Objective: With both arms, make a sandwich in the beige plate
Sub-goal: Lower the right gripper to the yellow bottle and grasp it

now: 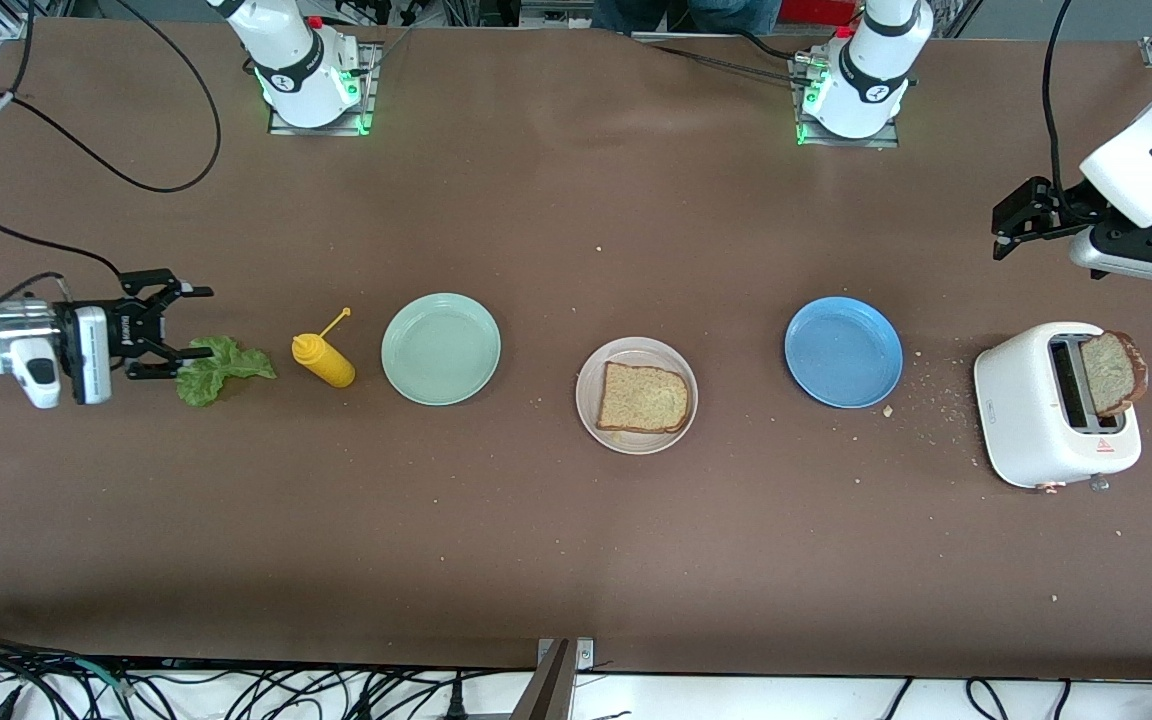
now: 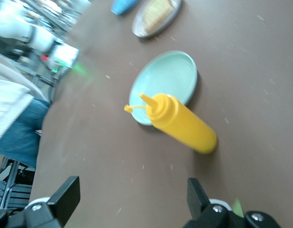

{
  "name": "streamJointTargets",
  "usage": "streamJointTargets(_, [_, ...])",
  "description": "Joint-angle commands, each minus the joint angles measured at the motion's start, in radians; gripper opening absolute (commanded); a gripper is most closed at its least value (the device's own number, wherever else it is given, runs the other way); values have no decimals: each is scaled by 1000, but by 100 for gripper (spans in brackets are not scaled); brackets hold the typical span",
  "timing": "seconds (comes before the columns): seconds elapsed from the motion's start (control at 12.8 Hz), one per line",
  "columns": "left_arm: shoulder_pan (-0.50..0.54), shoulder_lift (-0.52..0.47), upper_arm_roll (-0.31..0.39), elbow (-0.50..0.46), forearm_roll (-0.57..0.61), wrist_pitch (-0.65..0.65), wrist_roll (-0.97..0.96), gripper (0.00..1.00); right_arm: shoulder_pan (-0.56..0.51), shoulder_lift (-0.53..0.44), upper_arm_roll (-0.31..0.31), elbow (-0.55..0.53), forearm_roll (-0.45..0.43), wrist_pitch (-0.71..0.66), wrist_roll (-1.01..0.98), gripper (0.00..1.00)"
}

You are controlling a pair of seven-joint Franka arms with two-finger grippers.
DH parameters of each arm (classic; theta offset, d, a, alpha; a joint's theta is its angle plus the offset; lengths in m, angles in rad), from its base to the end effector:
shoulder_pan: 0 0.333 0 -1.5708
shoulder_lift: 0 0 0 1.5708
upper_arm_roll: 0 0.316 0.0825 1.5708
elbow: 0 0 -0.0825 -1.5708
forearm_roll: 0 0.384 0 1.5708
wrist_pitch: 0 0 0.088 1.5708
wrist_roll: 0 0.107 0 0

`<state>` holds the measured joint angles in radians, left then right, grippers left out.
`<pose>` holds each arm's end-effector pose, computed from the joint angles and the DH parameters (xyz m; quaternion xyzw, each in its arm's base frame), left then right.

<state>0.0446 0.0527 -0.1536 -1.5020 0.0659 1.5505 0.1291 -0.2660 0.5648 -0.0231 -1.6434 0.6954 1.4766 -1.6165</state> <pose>0.5667 -0.0523 0.6260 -0.9926 0.1180 0.0021 0.0289 0.6024 -0.1009 0.2757 -0.7499 -0.4698 -0.0678 0.4607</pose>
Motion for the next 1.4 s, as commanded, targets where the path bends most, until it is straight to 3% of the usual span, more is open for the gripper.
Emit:
streamJointTargets(0.0, [-12,-17,0,-17,-20,-12,6,100,-15,79,9,28,93,-36,-163,100])
streamJointTargets(0.31, [-18,-13,-10,-15,-20,-35,21,100,-15,176,17,33,163,-36,-374,100])
streamJointTargets(0.55, [-11,-2,-37,-15,-20,-38,41,100,-4,279,32,132,194,-41,-492,100])
streamJointTargets(0.94, [-12,27,-35,8,-9,-29,46,100,-4,329,69,151,216,-29,-572,100])
streamJointTargets(1.33, [17,73,-18,114,5,-21,44,100,-2,365,101,152,219,-13,-625,100])
